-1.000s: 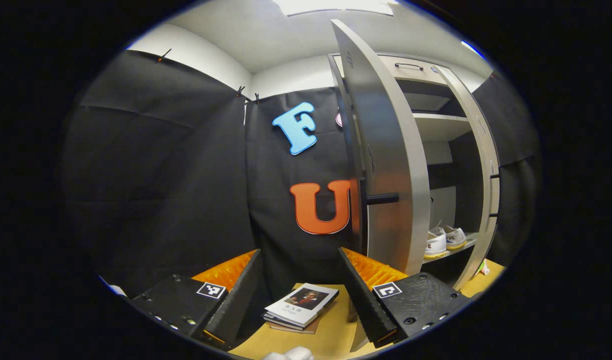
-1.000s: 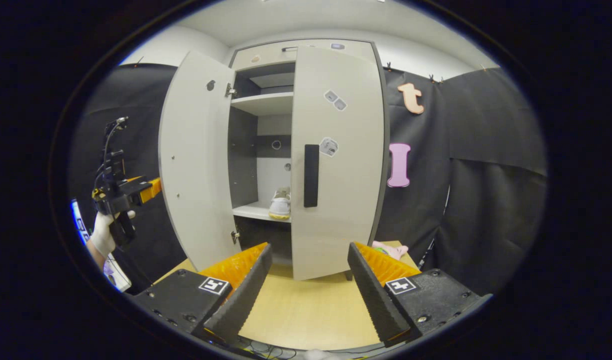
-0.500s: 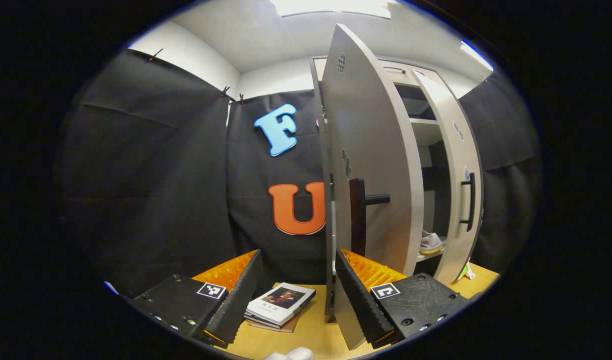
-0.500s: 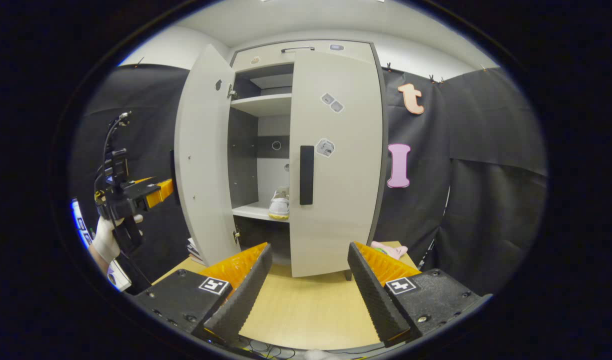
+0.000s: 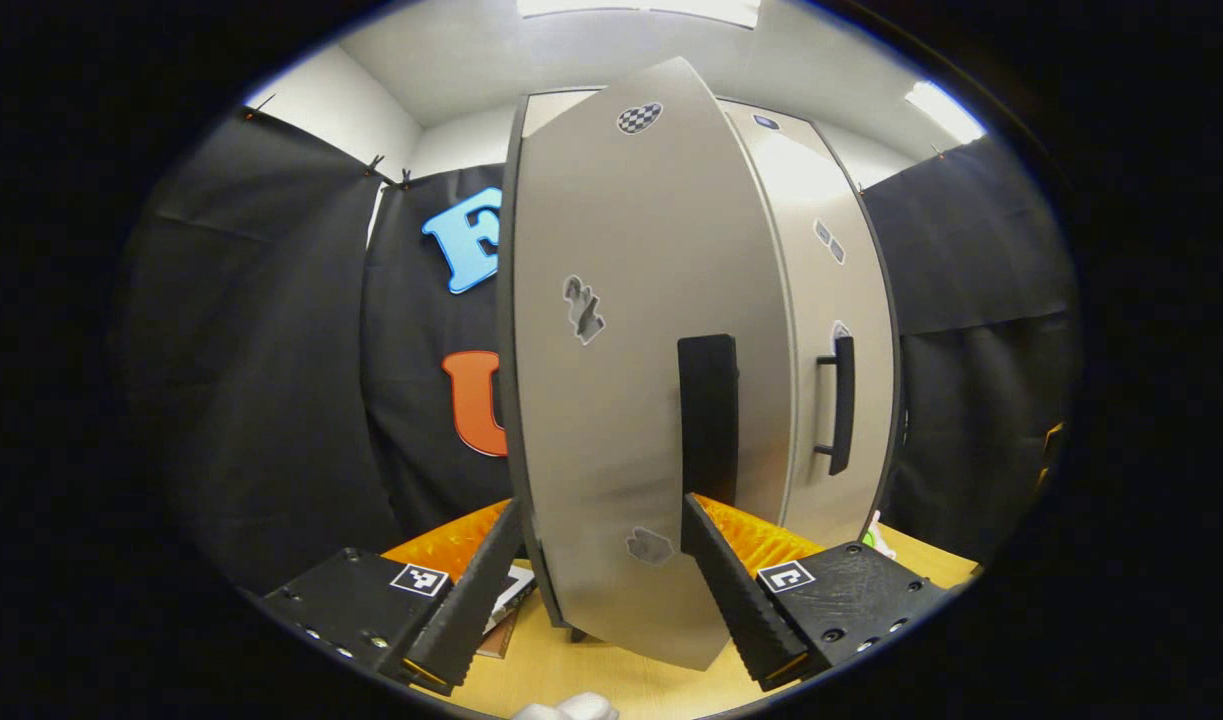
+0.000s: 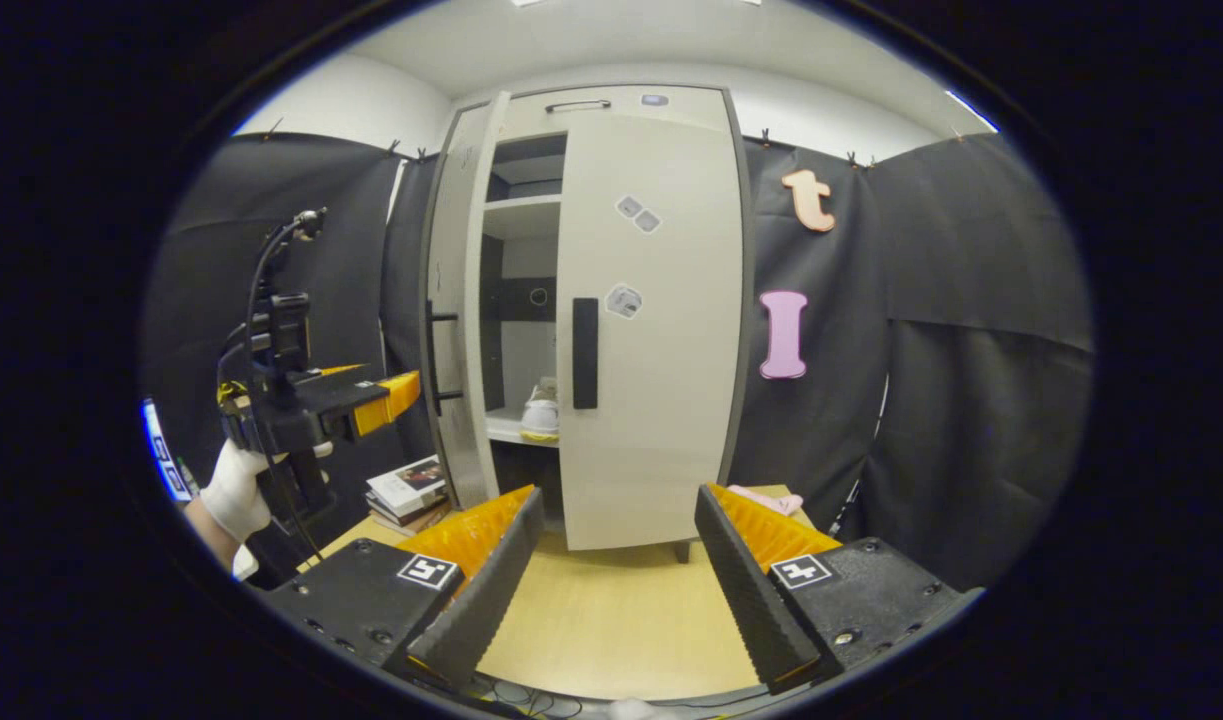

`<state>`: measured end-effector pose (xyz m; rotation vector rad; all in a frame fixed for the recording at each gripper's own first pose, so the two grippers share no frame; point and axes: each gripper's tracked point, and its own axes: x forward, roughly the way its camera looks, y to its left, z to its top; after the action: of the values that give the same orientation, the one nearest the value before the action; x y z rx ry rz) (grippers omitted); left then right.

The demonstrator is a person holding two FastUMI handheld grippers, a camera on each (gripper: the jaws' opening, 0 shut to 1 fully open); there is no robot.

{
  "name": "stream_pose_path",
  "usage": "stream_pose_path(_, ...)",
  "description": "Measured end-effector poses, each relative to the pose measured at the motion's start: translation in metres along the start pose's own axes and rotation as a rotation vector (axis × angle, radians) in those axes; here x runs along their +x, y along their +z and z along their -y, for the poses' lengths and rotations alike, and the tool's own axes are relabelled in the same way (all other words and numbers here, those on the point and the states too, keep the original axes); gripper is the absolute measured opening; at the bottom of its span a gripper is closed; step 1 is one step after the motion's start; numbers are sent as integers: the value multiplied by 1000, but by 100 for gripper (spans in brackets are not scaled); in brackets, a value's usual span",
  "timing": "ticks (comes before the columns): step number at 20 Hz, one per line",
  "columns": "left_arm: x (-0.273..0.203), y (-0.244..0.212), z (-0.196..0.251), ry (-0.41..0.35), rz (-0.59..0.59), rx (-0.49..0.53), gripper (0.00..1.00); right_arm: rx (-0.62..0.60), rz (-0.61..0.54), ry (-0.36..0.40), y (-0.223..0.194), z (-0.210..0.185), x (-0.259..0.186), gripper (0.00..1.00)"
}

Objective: Grab one shoe with the right hand and put it into the shoe cabinet, grab the other shoe with the left hand and put it into the shoe cabinet; then close the right door with the right hand and the left door with the left hand.

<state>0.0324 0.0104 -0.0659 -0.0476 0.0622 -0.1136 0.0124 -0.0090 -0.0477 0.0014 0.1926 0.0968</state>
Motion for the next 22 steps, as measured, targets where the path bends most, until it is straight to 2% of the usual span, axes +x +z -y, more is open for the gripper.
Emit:
stream_pose_path(1, -2, -1, 3, -2, -1, 10, 100, 5, 3, -7, 0, 4, 0, 97)
stream_pose_path(2, -4, -1, 5, -7, -5, 18, 96, 12, 4, -12, 0, 8, -1, 97)
stream_pose_path(4, -7, -2, 9, -7, -13, 24, 100, 24, 3, -14, 1, 12, 1, 97)
stream_pose_path(5, -8, -3, 10, -5, -15, 21, 96, 27, 3, -15, 1, 13, 1, 97)
stream_pose_path(6, -13, -5, 10, -3, -25, 19, 100, 29, 5, -14, 2, 13, 1, 97)
stream_pose_path(8, -21, -7, 10, 3, -33, 19, 96, 31, 16, -11, 5, 11, 1, 97)
stream_pose_path(15, -67, 7, 16, -10, -35, 1, 96, 36, 60, 5, 19, -4, -2, 97)
stream_pose_path(17, -85, 9, 14, -6, -33, 11, 100, 39, 68, 9, 20, -9, -5, 97)
stream_pose_path(18, -93, 14, 18, -7, -29, 12, 96, 41, 69, 10, 20, -12, -5, 99)
stream_pose_path(19, -100, 17, 18, -3, -31, 15, 100, 45, 72, 13, 19, -15, -6, 98)
stream_pose_path(20, -109, 18, 16, 2, -30, 20, 96, 49, 76, 13, 20, -18, -7, 98)
stream_pose_path(22, -119, 18, 10, 19, -25, 31, 96, 54, 86, 9, 22, -20, -10, 97)
